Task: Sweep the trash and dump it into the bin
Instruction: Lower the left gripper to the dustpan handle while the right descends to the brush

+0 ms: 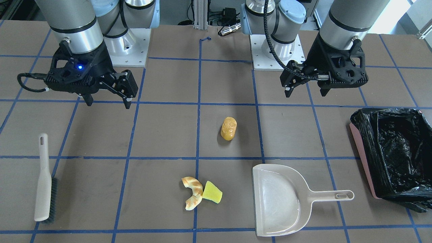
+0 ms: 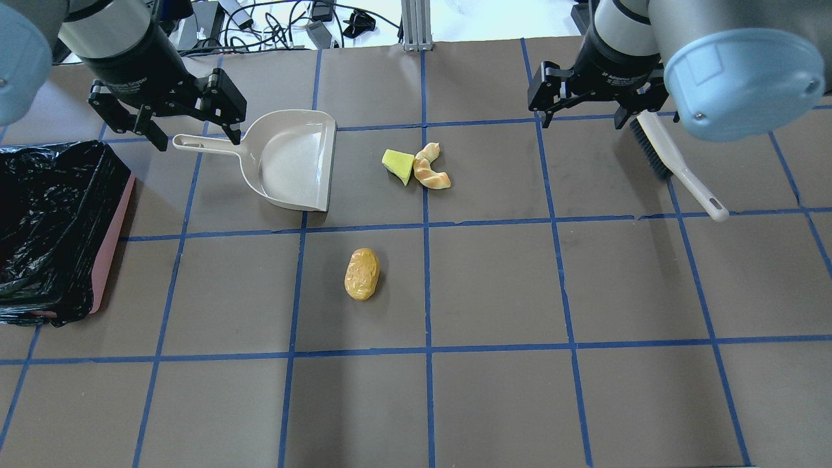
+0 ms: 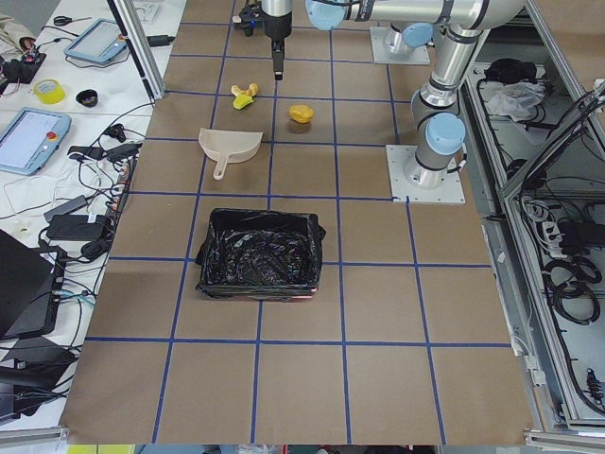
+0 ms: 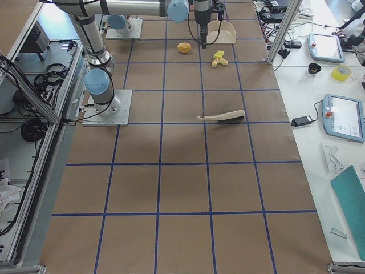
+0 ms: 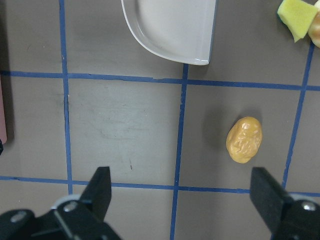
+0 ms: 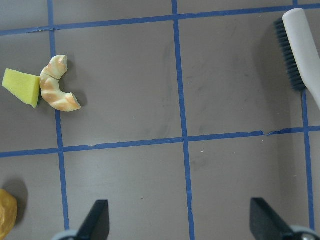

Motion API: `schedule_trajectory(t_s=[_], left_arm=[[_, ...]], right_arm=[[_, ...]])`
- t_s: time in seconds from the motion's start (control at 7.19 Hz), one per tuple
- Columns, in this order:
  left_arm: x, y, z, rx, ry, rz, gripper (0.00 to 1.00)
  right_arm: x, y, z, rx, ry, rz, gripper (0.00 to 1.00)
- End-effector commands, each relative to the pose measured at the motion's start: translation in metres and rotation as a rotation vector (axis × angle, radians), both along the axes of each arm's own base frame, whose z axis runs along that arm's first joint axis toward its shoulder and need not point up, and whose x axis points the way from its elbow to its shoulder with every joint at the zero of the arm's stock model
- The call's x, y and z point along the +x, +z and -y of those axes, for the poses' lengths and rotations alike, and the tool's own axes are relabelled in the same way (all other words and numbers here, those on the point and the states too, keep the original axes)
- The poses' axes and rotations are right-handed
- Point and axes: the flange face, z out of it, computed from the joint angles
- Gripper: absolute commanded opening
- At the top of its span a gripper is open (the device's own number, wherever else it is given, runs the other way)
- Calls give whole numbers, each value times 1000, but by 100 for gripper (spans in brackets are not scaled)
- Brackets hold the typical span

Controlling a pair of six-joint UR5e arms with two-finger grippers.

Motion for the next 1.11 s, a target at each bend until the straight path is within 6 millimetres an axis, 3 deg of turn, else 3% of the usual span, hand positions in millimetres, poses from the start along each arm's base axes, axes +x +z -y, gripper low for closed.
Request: schedule_trajectory(t_s=[0.0, 0.56, 0.83, 0.97], left_arm=[[-2, 2, -1, -4, -3, -3, 100], [0, -14, 8, 29, -1, -8, 100], [3, -17, 9, 36, 16, 6, 100], [5, -28, 17, 48, 96, 2, 100]], right_arm=[[0, 0, 0, -1, 0, 0, 100], [-9, -5, 4, 16, 94, -26, 100], [-79, -19, 20, 89, 74, -24, 100], [-111, -32, 27, 124, 147, -31, 100]])
